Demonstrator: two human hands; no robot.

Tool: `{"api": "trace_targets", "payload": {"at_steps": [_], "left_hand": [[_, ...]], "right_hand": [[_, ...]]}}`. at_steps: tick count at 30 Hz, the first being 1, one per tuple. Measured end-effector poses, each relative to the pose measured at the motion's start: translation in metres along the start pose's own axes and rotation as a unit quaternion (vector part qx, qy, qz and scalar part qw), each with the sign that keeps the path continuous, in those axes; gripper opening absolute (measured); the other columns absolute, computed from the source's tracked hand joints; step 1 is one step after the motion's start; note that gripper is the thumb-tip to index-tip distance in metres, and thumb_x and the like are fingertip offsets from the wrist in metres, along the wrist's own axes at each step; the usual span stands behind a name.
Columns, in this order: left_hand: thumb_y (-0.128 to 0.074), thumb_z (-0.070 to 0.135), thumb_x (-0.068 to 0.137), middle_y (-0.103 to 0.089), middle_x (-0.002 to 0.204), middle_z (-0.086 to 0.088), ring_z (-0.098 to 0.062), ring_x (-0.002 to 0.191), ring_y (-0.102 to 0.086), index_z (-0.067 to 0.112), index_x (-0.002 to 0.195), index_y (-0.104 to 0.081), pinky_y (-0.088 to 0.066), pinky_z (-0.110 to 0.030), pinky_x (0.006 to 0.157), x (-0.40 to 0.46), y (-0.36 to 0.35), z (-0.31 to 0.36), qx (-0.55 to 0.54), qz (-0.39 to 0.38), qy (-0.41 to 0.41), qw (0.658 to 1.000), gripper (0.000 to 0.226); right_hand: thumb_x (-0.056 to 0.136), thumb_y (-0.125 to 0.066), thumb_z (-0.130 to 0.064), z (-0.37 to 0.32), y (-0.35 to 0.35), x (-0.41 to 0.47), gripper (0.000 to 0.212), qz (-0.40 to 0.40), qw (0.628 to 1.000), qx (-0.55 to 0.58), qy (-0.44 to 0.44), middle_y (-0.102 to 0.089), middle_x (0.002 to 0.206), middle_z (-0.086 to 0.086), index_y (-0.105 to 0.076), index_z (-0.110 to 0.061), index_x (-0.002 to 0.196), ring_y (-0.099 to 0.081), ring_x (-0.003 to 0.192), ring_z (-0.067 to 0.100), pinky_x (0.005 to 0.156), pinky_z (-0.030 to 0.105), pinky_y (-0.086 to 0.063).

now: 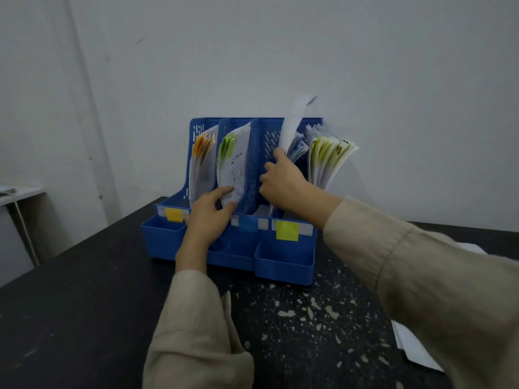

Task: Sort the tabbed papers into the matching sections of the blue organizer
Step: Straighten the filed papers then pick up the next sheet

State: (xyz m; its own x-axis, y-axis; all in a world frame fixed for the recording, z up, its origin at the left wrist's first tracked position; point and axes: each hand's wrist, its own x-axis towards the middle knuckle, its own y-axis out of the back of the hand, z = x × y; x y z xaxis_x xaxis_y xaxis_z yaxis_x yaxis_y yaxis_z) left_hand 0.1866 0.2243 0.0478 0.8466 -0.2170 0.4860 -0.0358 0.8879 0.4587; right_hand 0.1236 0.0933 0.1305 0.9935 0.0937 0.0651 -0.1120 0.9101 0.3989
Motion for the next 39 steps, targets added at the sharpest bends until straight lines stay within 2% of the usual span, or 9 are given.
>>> {"api": "trace_targets", "payload": {"at_steps": [5, 10, 14, 17, 22, 26, 30, 36, 39], "left_hand": [[-0.057, 0.019, 0.092, -0.056, 0.120, -0.008, -0.018, 0.106, -0.050, 0.020, 0.127, -0.058, -0.040, -0.027, 0.085, -0.001, 0.002, 0.001, -0.014, -0.007, -0.010, 1.000, 0.035], [-0.056, 0.017, 0.092, -0.058, 0.119, -0.012, -0.013, 0.098, -0.047, 0.019, 0.127, -0.058, -0.037, -0.023, 0.081, -0.002, 0.003, 0.003, -0.011, -0.005, -0.012, 1.000, 0.035], [-0.057, 0.018, 0.092, -0.058, 0.120, -0.006, -0.012, 0.102, -0.048, 0.020, 0.127, -0.058, -0.038, -0.023, 0.084, -0.001, 0.002, 0.003, -0.009, -0.002, -0.008, 1.000, 0.035], [-0.057, 0.017, 0.092, -0.059, 0.118, -0.009, -0.015, 0.103, -0.051, 0.020, 0.125, -0.059, -0.039, -0.022, 0.083, -0.001, 0.002, 0.003, -0.013, -0.002, -0.009, 1.000, 0.034], [-0.058, 0.019, 0.092, -0.057, 0.108, -0.004, -0.014, 0.098, -0.049, 0.021, 0.125, -0.059, -0.039, -0.023, 0.082, -0.001, 0.002, 0.002, -0.015, -0.007, -0.010, 1.000, 0.033], [-0.058, 0.018, 0.091, -0.055, 0.107, 0.001, -0.013, 0.101, -0.049, 0.022, 0.124, -0.059, -0.038, -0.024, 0.084, -0.001, 0.003, 0.001, -0.016, -0.008, -0.016, 1.000, 0.033], [-0.058, 0.018, 0.091, -0.055, 0.108, 0.001, -0.012, 0.102, -0.049, 0.022, 0.125, -0.059, -0.038, -0.023, 0.084, -0.001, 0.003, 0.000, -0.019, -0.010, -0.014, 1.000, 0.034], [-0.059, 0.016, 0.090, -0.056, 0.110, 0.003, -0.013, 0.106, -0.051, 0.022, 0.123, -0.060, -0.040, -0.024, 0.087, 0.000, 0.002, -0.001, -0.026, -0.011, -0.014, 1.000, 0.033], [-0.059, 0.017, 0.090, -0.057, 0.111, 0.002, -0.014, 0.105, -0.051, 0.023, 0.123, -0.060, -0.041, -0.025, 0.087, 0.001, 0.002, -0.002, -0.026, -0.012, -0.011, 1.000, 0.033]], "right_hand": [[0.101, -0.038, -0.018, 0.014, 0.020, 0.000, 0.028, 0.005, 0.999, 0.048, -0.025, -0.056, 0.124, 0.007, -0.054, -0.014, 0.123, -0.049, 0.115, 0.029, 0.101, 0.048, -0.031], [0.101, -0.038, -0.018, 0.009, 0.014, 0.005, 0.026, 0.046, 0.995, 0.078, -0.038, -0.059, 0.118, 0.004, -0.057, -0.015, 0.118, -0.051, 0.111, 0.027, 0.099, 0.043, -0.033], [0.101, -0.038, -0.024, -0.012, -0.002, 0.003, 0.028, 0.054, 0.997, 0.053, 0.011, -0.057, 0.123, 0.002, -0.054, -0.018, 0.125, -0.043, 0.118, 0.024, 0.099, 0.040, -0.029], [0.101, -0.040, -0.027, -0.019, -0.005, 0.004, 0.031, 0.021, 0.997, 0.061, 0.046, -0.053, 0.130, 0.002, -0.051, -0.019, 0.128, -0.041, 0.123, 0.023, 0.105, 0.042, -0.023], [0.095, -0.045, -0.040, -0.002, 0.010, -0.001, 0.045, -0.040, 0.996, 0.067, 0.028, -0.047, 0.136, 0.006, -0.045, -0.017, 0.133, -0.035, 0.130, 0.025, 0.109, 0.050, -0.017], [0.099, -0.038, -0.036, 0.009, 0.016, -0.008, 0.051, -0.071, 0.997, 0.039, -0.002, -0.034, 0.149, 0.009, -0.032, -0.014, 0.145, -0.023, 0.140, 0.029, 0.112, 0.056, -0.008], [0.101, -0.038, -0.030, -0.001, 0.007, -0.004, 0.041, -0.061, 0.998, 0.028, 0.011, -0.041, 0.145, 0.006, -0.040, -0.017, 0.140, -0.031, 0.134, 0.027, 0.110, 0.053, -0.016], [0.100, -0.043, -0.024, -0.025, -0.008, 0.006, 0.035, -0.056, 0.996, 0.031, 0.058, -0.047, 0.138, 0.002, -0.044, -0.020, 0.135, -0.037, 0.130, 0.025, 0.110, 0.050, -0.017], [0.099, -0.045, -0.019, -0.021, -0.006, 0.005, 0.029, -0.020, 0.997, 0.057, 0.054, -0.054, 0.129, 0.001, -0.050, -0.018, 0.128, -0.045, 0.121, 0.024, 0.108, 0.047, -0.020]]}}
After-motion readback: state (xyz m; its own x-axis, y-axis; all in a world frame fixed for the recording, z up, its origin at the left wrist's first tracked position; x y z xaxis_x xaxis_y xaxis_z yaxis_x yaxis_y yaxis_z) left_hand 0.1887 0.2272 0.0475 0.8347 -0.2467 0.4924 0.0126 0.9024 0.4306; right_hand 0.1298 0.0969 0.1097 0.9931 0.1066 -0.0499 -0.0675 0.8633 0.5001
